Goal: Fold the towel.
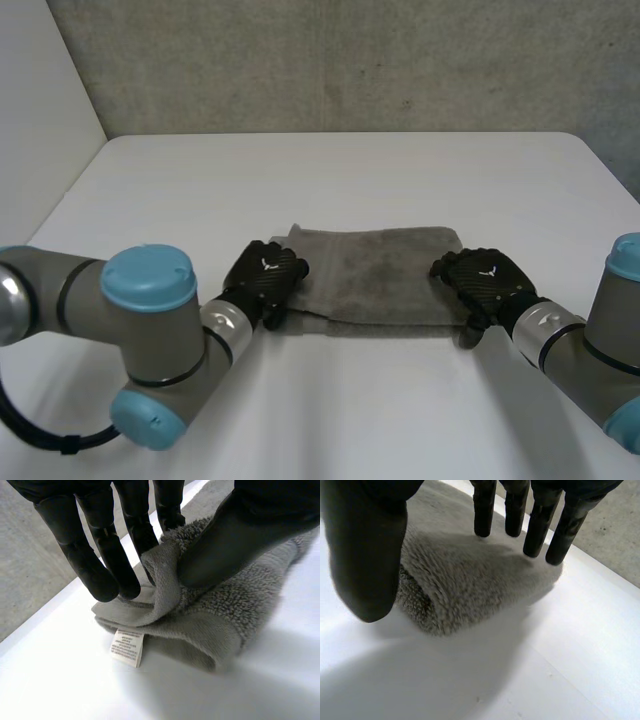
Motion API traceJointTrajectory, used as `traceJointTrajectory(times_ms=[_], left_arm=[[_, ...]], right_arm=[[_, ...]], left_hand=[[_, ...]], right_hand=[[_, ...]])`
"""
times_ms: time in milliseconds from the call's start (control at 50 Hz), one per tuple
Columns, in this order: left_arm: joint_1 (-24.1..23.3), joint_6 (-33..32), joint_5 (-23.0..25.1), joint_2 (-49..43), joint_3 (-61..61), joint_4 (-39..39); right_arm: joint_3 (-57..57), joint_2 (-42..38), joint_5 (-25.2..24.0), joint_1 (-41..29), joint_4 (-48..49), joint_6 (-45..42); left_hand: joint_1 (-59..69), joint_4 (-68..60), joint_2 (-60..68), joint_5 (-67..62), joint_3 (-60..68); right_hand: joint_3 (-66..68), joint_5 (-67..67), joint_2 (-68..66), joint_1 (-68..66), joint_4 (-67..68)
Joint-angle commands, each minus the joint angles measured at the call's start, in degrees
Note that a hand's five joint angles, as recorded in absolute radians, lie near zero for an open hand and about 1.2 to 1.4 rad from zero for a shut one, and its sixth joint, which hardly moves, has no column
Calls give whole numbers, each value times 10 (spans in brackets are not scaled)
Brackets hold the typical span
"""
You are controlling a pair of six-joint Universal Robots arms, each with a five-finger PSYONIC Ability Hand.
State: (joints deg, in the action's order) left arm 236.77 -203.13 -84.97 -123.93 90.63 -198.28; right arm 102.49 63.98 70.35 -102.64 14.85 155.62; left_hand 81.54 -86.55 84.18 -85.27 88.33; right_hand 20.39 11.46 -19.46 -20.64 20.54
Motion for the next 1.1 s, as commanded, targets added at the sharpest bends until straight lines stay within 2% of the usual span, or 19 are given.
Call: traceJointTrajectory(times_ms=[20, 80, 100, 120, 160, 180, 220, 440, 540, 620, 660, 760, 840, 880, 940, 980, 1000, 1040, 1100], left_arm=[[0, 0, -14, 49, 60, -13], [0, 0, -15, 49, 69, -26], [-1, 0, -15, 48, 73, -32], [-1, 0, -15, 48, 73, -32], [-1, 0, -19, 44, 78, -39], [-1, 0, -19, 44, 78, -39], [-1, 0, -20, 43, 79, -39], [0, 8, -19, 85, 86, -40], [2, 26, -19, 140, 83, -41], [2, 62, -19, 162, 75, -45], [3, 82, -19, 170, 72, -47], [4, 180, -27, 184, 41, -54], [3, 201, -41, 183, 31, -52], [2, 201, -49, 182, 29, -52], [1, 201, -60, 178, 30, -53], [0, 201, -60, 175, 29, -53], [0, 201, -60, 175, 29, -53], [0, 201, -60, 174, 29, -53], [0, 200, -58, 172, 28, -53]], right_arm=[[1, 0, -3, 0, 3, 0], [-1, -1, -3, 1, 3, 0], [-2, -2, -3, 1, 3, 0], [-2, -2, -3, 1, 3, 0], [-4, -2, -3, 2, 3, -1], [-4, -2, -3, 2, 3, -1], [-5, -2, 1, 8, 2, -4], [-11, 37, -3, 40, -39, -23], [-26, 69, -26, 120, -142, -144], [-63, 70, -39, 128, -185, -207], [-84, 72, -42, 106, -201, -216], [-178, 67, -50, -53, -217, -194], [-209, 44, -56, -123, -213, -186], [-233, -8, -64, -201, -209, -184], [-242, -30, -57, -230, -207, -185], [-251, -50, -47, -259, -205, -177], [-251, -50, -47, -259, -205, -177], [-246, -45, -26, -259, -189, -131], [-239, -32, -14, -254, -177, -90]], left_hand=[[-15, 66, -42, 153, -83], [-33, 84, -60, 171, -101], [-210, 260, -237, 348, -278], [-212, 262, -238, 349, -280], [-623, 673, -649, 760, -690], [-624, 674, -650, 761, -692], [-641, 691, -667, 778, -709], [-675, 725, -701, 812, -742], [-675, 725, -701, 812, -742], [-675, 725, -701, 812, -742], [-675, 725, -701, 812, -742], [-678, 728, -704, 815, -746], [-685, 735, -711, 822, -753], [-686, 736, -713, 824, -754], [-688, 738, -714, 825, -756], [-688, 738, -714, 825, -756], [-688, 738, -714, 825, -756], [-688, 738, -714, 825, -756], [-688, 738, -714, 825, -756]], right_hand=[[107, 97, -117, -105, 106], [174, 163, -183, -172, 173], [226, 215, -235, -224, 225], [227, 216, -236, -224, 225], [372, 361, -381, -370, 371], [373, 362, -382, -370, 372], [579, 568, -588, -576, 577], [596, 585, -605, -594, 595], [596, 585, -605, -594, 595], [596, 585, -605, -594, 595], [596, 585, -605, -594, 595], [596, 585, -605, -594, 595], [596, 585, -605, -594, 595], [596, 585, -605, -594, 595], [596, 585, -605, -594, 595], [376, 365, -385, -374, 375], [375, 364, -384, -372, 373], [53, 43, -63, -51, 52], [-104, -115, 95, 106, -105]])
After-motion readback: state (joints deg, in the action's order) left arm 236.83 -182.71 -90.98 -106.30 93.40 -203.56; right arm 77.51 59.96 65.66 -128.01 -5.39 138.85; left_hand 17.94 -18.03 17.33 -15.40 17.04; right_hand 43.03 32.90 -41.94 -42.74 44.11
